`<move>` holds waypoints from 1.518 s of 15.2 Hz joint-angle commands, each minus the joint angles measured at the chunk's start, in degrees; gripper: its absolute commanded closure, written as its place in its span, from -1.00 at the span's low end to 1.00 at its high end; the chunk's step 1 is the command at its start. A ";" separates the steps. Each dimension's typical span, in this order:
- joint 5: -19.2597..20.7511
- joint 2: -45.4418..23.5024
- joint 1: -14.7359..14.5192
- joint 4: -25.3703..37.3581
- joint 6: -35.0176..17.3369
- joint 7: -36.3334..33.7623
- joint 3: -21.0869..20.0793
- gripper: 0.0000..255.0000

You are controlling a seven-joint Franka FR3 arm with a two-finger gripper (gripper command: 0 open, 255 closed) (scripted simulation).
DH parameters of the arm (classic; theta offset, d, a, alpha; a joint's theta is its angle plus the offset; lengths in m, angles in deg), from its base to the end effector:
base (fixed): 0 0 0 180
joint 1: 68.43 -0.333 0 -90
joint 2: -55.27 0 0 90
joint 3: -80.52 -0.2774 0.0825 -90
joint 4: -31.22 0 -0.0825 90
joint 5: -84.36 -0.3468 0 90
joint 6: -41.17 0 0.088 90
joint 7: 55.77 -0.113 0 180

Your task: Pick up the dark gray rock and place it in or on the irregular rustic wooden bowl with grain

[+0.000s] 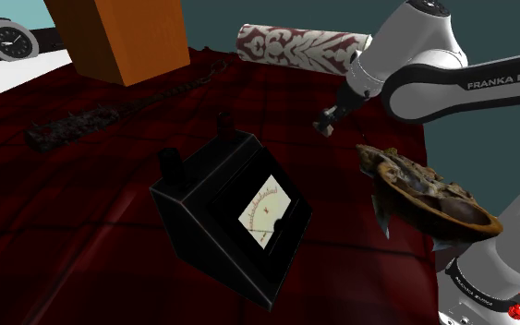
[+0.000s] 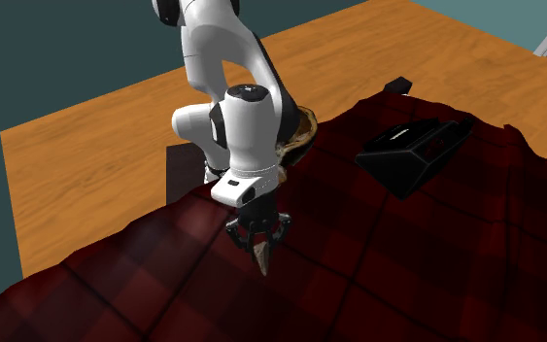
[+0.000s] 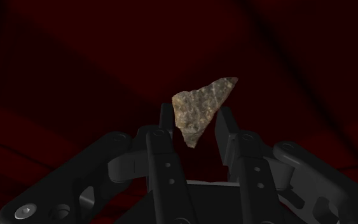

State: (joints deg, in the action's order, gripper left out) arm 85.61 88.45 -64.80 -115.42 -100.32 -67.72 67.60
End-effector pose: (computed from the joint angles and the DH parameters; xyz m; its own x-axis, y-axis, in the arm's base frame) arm 0.3953 0.0689 0.4837 0.8805 -0.0226 0.4735 -0.0498 -0.9977 0.0450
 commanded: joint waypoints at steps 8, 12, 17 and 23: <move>-0.33 1.27 -0.32 4.88 6.69 0.94 0.73 1.00; -0.40 1.57 -0.33 7.73 9.83 1.32 1.04 1.00; -0.43 1.63 -0.30 11.51 13.67 1.73 1.36 1.00; -0.41 1.28 -0.19 16.37 18.17 2.16 1.67 1.00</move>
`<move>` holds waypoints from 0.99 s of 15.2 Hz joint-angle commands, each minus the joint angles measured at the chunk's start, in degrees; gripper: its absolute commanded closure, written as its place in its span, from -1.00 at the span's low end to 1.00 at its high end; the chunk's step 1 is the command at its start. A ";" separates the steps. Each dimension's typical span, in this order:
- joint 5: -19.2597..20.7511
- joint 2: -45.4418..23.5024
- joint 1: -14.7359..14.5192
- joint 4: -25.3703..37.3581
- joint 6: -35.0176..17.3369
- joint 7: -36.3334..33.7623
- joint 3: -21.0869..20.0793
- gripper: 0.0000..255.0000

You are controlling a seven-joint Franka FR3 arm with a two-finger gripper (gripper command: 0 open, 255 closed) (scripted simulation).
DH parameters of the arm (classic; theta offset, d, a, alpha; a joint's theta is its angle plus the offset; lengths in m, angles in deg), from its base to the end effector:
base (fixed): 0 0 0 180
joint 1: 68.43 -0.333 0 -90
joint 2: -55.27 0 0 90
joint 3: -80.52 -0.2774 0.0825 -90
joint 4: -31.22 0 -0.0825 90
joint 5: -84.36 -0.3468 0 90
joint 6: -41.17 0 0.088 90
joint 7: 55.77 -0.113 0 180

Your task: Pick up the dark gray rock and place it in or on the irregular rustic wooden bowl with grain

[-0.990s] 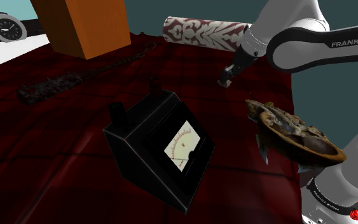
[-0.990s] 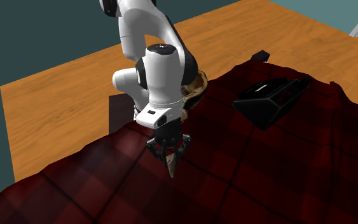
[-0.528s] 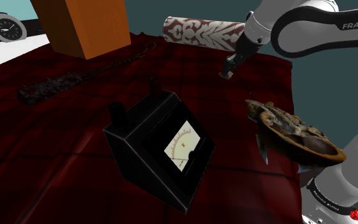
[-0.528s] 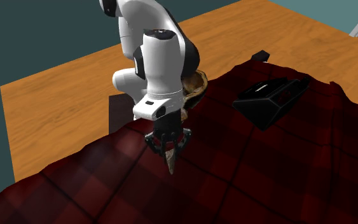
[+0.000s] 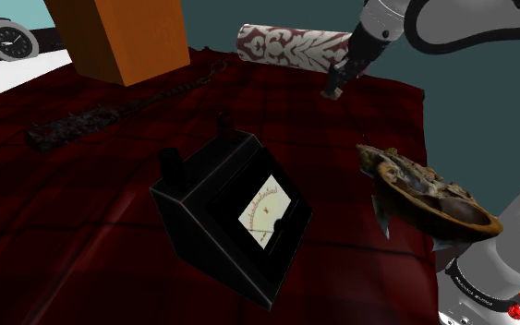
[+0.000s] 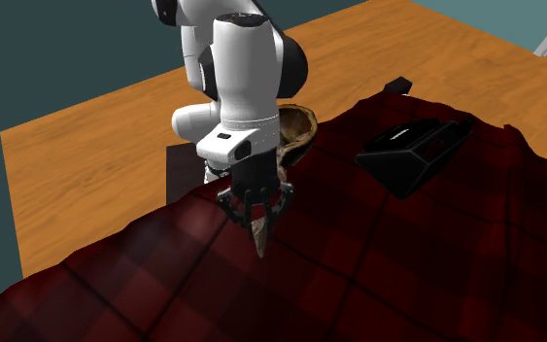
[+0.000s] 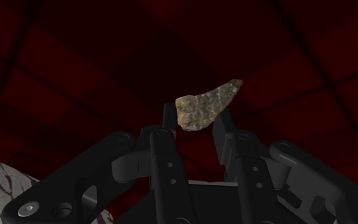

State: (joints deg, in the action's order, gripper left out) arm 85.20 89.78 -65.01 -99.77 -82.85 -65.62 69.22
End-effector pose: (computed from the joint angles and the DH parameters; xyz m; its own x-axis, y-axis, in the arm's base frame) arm 0.3923 0.0686 0.5865 0.8849 -0.0207 0.4653 -0.0478 -0.9978 0.0465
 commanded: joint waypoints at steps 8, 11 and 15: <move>0.11 -1.19 0.24 7.75 6.58 0.54 0.32 1.00; -0.14 0.61 -0.08 7.62 8.25 0.27 0.16 1.00; -1.33 8.85 -1.72 2.39 11.30 -1.27 -0.79 1.00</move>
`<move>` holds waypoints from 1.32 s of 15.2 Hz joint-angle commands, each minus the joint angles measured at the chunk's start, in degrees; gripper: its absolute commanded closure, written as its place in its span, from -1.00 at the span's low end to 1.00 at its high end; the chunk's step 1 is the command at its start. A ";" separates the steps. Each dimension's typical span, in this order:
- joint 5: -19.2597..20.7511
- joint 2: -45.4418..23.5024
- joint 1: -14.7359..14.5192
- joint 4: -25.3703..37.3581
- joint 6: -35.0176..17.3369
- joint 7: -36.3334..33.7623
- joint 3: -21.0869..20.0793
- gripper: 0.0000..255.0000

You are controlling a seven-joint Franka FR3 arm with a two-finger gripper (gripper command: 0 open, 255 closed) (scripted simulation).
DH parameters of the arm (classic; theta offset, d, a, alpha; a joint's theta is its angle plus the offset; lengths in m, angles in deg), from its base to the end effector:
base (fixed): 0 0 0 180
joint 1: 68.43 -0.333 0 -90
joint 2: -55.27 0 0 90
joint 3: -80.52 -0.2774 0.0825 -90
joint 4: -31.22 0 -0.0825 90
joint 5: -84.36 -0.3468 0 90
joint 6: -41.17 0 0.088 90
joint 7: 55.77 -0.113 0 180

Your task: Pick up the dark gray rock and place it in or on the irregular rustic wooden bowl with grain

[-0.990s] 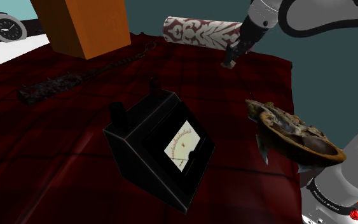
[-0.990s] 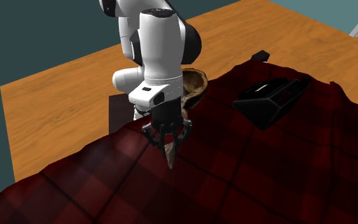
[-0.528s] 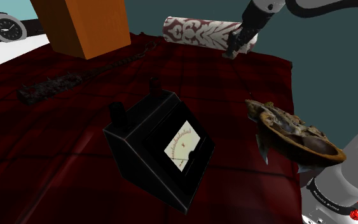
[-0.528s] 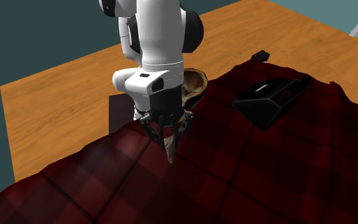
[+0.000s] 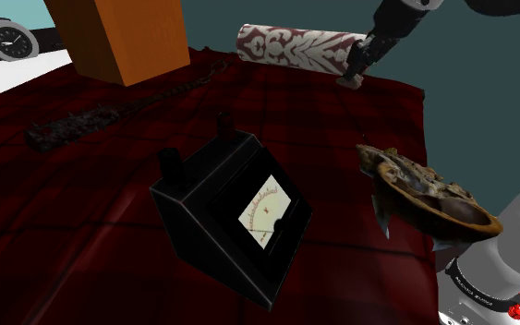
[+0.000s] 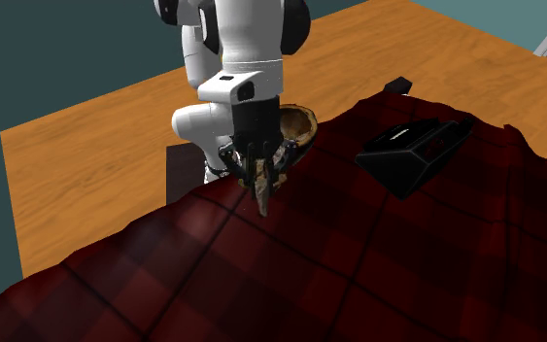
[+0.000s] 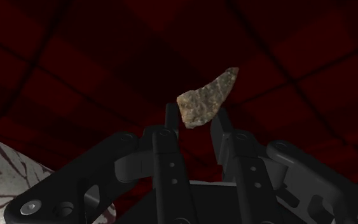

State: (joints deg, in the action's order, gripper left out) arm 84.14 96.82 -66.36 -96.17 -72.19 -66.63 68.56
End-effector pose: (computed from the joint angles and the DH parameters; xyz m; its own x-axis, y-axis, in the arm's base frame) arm 0.3436 0.0845 0.6365 0.8848 -0.0204 0.4654 -0.0476 -0.9978 0.0468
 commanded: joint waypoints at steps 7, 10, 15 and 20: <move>-1.54 9.88 -2.27 -5.59 4.35 -2.03 -1.29 -1.00; -4.34 3.80 -1.41 -4.41 7.66 -3.22 0.77 -1.00; -9.45 -5.46 -0.45 -3.98 12.56 -5.06 4.21 -1.00; -12.23 -9.31 -0.19 -5.98 13.06 -5.74 5.48 -1.00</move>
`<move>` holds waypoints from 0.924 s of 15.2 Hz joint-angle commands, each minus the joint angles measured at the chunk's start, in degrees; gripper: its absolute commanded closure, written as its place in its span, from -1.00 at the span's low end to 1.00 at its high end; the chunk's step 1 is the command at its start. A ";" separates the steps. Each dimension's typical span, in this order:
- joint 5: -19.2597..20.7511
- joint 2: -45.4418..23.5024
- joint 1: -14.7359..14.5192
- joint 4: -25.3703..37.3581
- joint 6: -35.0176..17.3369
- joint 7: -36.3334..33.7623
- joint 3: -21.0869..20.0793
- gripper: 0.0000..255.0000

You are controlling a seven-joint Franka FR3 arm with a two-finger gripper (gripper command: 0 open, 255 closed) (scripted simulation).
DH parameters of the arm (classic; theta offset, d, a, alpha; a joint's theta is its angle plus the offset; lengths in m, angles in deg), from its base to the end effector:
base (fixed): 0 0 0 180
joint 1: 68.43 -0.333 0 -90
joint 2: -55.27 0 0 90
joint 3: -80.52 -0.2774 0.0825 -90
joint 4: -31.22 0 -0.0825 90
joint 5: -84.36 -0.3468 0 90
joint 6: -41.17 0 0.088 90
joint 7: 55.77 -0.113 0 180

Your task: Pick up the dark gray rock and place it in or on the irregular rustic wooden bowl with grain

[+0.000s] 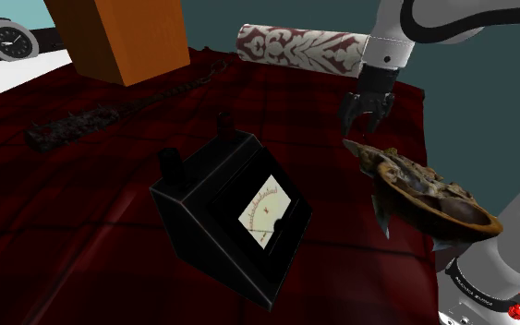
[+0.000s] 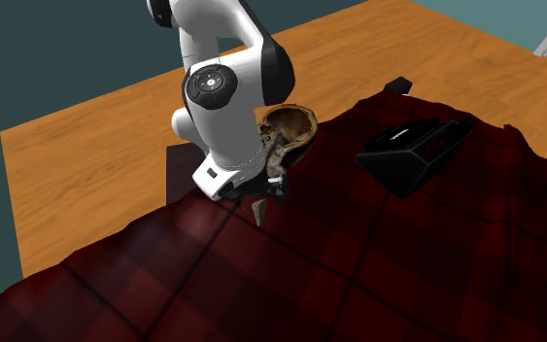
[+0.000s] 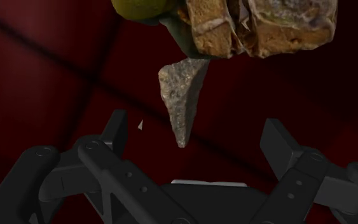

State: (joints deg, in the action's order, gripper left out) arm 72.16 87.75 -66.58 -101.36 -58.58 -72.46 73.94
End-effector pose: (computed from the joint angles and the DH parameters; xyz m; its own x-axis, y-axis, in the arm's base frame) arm 0.3620 0.0553 0.5176 0.9650 -0.2570 -0.0525 -0.2619 -0.9552 -0.1381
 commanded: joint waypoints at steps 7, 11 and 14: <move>-0.84 -0.32 -0.28 -4.94 -4.82 0.26 -0.59 -1.00; -0.85 -0.32 -0.28 -4.94 -4.82 0.26 -0.59 -1.00; -0.85 -0.32 -0.28 -4.94 -4.82 0.26 -0.59 1.00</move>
State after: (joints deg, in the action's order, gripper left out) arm 71.46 87.52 -66.82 -106.20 -63.35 -72.22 73.40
